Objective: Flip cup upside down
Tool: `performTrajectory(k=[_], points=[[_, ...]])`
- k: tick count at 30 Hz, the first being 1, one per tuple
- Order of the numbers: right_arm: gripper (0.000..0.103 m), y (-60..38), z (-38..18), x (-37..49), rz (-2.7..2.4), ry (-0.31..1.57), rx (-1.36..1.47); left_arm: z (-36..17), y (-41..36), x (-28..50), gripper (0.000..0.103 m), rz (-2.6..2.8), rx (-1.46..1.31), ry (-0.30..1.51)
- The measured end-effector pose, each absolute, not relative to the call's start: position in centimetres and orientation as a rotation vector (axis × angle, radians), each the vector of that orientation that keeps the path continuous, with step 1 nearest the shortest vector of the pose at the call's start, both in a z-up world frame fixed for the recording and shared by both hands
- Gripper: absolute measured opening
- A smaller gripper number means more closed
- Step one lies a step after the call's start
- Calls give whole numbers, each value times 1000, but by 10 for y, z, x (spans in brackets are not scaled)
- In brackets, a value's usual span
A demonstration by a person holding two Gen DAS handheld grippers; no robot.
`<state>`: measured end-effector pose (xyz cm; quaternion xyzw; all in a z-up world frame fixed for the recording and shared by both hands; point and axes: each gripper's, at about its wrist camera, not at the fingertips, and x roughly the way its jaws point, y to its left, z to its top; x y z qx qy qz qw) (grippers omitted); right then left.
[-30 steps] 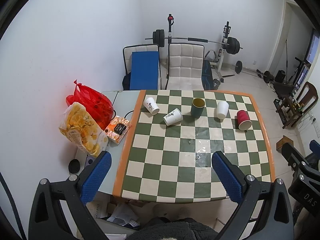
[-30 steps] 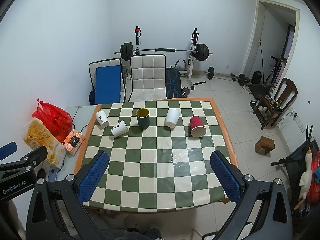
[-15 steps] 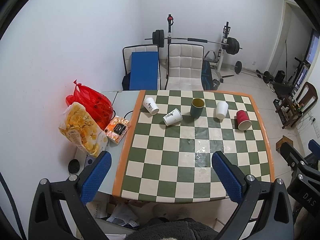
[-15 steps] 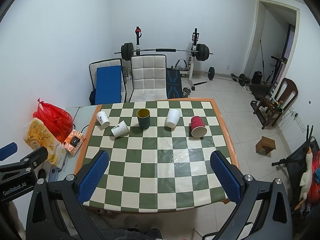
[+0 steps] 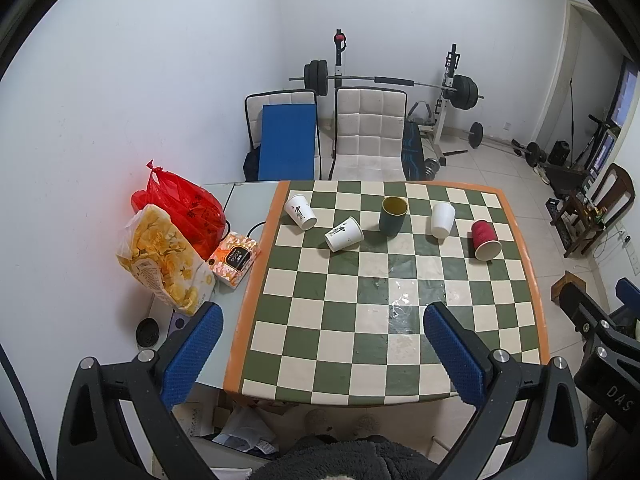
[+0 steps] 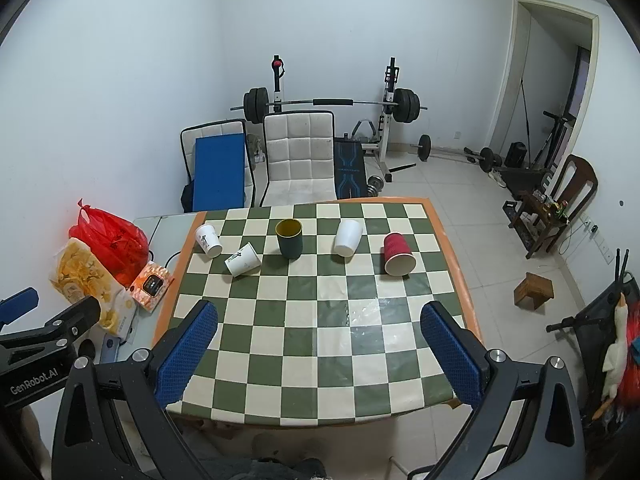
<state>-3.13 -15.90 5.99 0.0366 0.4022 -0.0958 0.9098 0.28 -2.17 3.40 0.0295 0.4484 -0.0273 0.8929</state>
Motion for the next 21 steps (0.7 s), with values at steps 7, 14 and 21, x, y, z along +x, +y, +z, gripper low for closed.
performTrajectory(k=[7,14,21], points=[[103,-156,60,-24,-191,832,91,30,-19,3,103,-47,58,929],[103,-183,16,6,-180,889,120,-7,-29,40,103,63,78,964],[103,-190,-63,72,-183,988,67,-71,-34,90,103,117,120,1028]])
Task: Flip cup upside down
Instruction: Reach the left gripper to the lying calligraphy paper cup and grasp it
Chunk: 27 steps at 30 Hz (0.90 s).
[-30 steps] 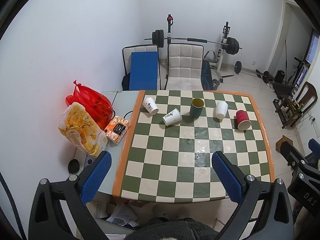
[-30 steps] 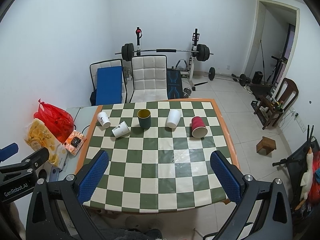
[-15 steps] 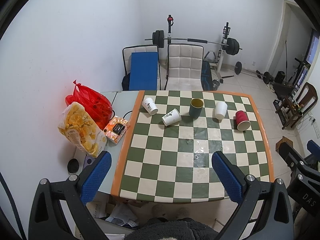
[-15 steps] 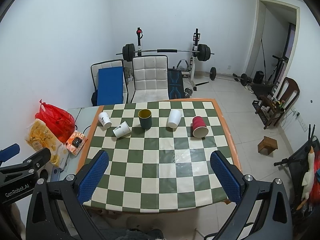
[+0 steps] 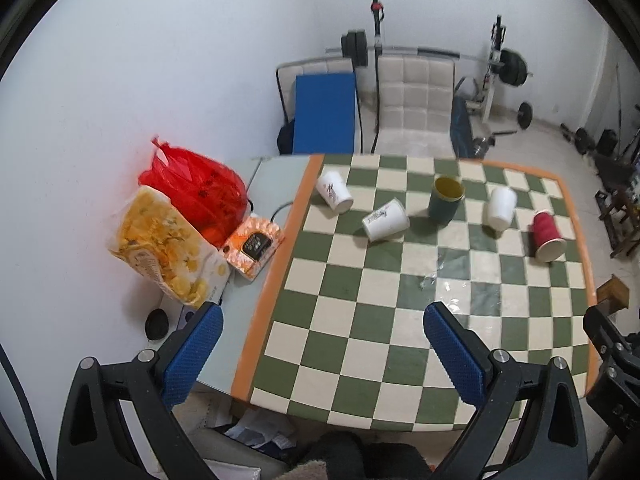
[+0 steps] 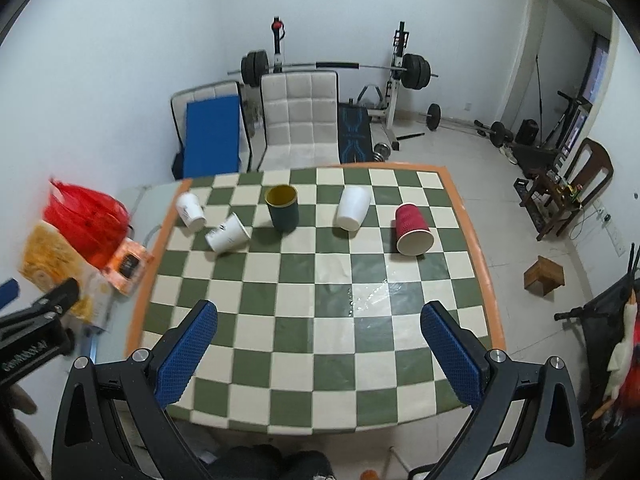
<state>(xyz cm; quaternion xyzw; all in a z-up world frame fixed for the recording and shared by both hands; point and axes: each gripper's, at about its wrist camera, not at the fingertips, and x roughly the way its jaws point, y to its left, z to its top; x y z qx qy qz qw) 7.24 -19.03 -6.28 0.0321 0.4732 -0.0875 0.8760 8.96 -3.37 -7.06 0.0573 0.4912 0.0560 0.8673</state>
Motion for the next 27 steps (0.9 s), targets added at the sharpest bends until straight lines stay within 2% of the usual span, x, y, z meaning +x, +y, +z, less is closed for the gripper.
performTrajectory(k=[14,27], points=[[103,-202,-239,222,-198,1284,152,-191,-32,238,103,86,212,1215],[103,-196,-350,304,-244,1493,208,-280,-61,357,103,-52,405,1349]])
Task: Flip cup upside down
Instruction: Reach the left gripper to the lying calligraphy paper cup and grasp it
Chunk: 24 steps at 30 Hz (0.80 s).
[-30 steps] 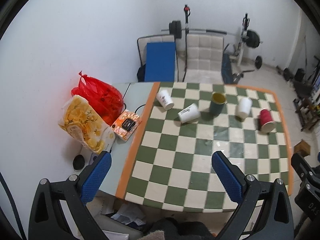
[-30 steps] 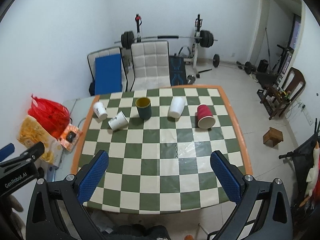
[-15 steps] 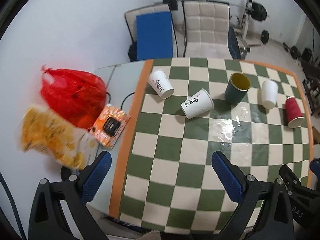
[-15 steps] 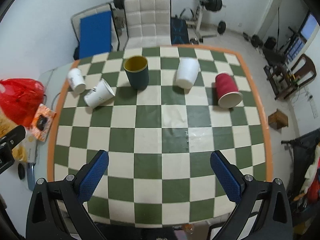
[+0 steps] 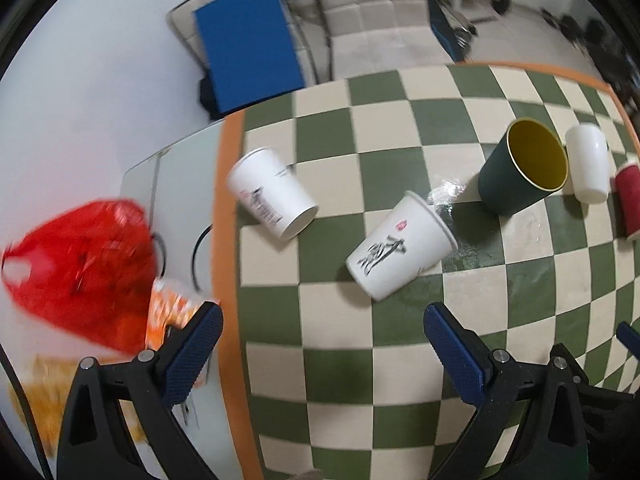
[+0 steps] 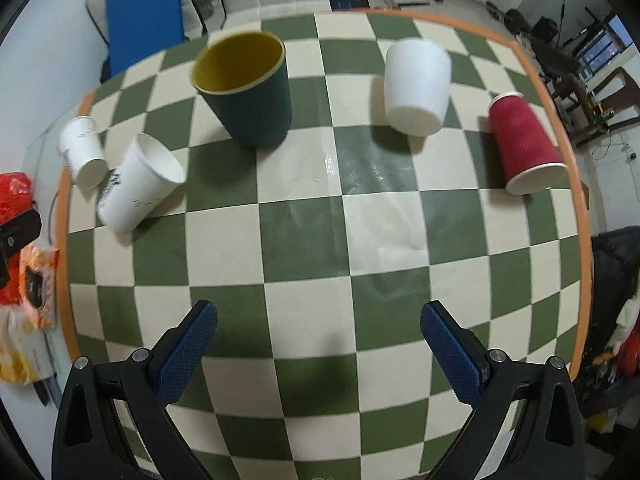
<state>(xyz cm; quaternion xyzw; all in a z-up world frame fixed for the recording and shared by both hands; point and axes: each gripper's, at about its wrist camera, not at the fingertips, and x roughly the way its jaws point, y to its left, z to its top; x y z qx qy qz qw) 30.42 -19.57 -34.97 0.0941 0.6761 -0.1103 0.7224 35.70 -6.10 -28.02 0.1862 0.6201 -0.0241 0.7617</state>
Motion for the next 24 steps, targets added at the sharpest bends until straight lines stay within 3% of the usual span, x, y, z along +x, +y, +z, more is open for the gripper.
performTrajectory(k=[17,24], points=[[103,-220,-391,333,-275,1585,271,-358,-128,389,103,-404,845,1420],[103,-222,-394,337,-279,1592,271,-373,-133,398,99,-439,848,1461]])
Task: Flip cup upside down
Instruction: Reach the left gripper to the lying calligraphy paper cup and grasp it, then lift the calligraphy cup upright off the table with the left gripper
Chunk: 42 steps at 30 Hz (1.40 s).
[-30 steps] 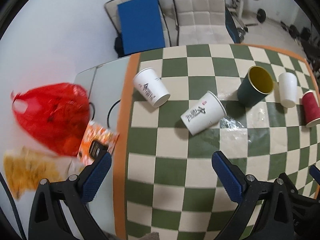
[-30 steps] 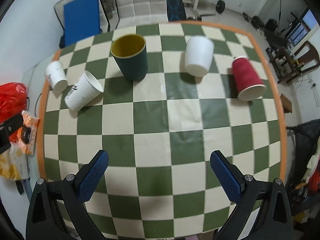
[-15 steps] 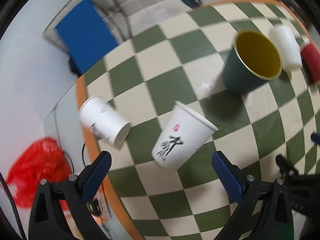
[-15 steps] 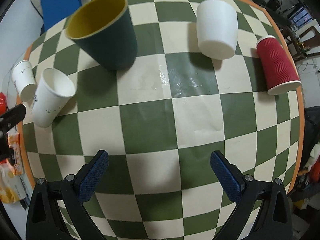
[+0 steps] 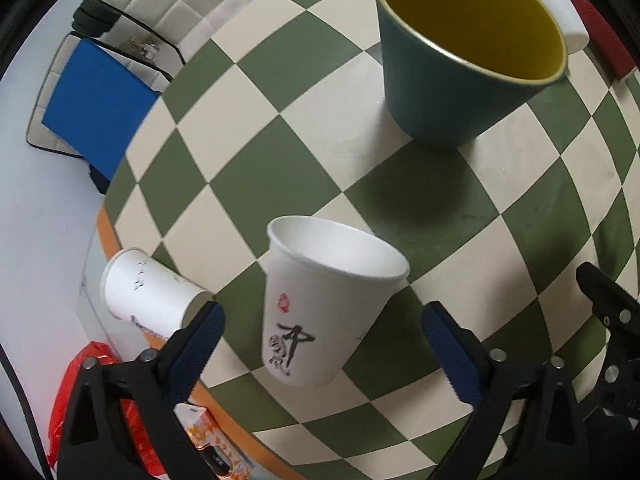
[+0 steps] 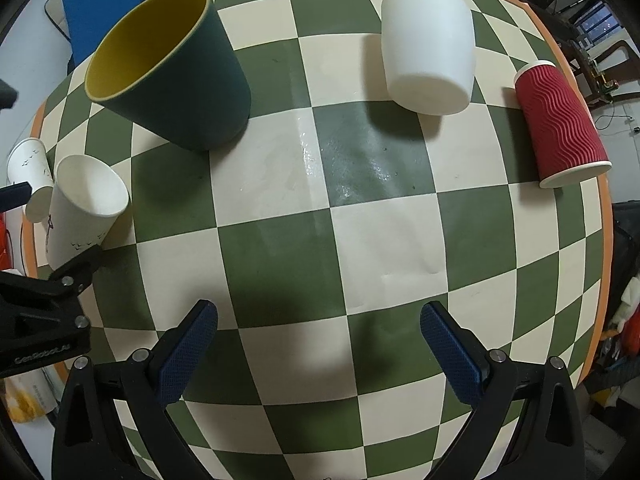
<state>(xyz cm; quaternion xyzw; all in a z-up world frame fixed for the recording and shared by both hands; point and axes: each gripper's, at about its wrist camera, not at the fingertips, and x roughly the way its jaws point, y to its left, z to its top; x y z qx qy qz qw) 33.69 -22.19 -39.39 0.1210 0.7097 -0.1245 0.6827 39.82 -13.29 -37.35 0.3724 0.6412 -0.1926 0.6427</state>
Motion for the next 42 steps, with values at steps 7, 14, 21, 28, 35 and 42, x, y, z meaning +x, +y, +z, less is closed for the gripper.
performTrajectory(k=[7,14,21,28,35,42], points=[[103,-225,-386,340,-279,1587,274,-388,-122,409,74,-417,769,1517],[103,-218,-375,348,-284,1579,275,-387,-101,421,68,-374,652,1548],[103,-217,-366,348,-290,1574,281,-379,-59,433,68,-278,372,1637],[103,-213,-356,329,-298,1572,284,-370,-12,410,68,-238,76,1706],[103,-219,-340,289,-296,1569,271,-368,0,332,68,-245,-136,1783],[103,-228,-348,231,-305,1586,249,-360,-15,259,68,-254,-330,1861]])
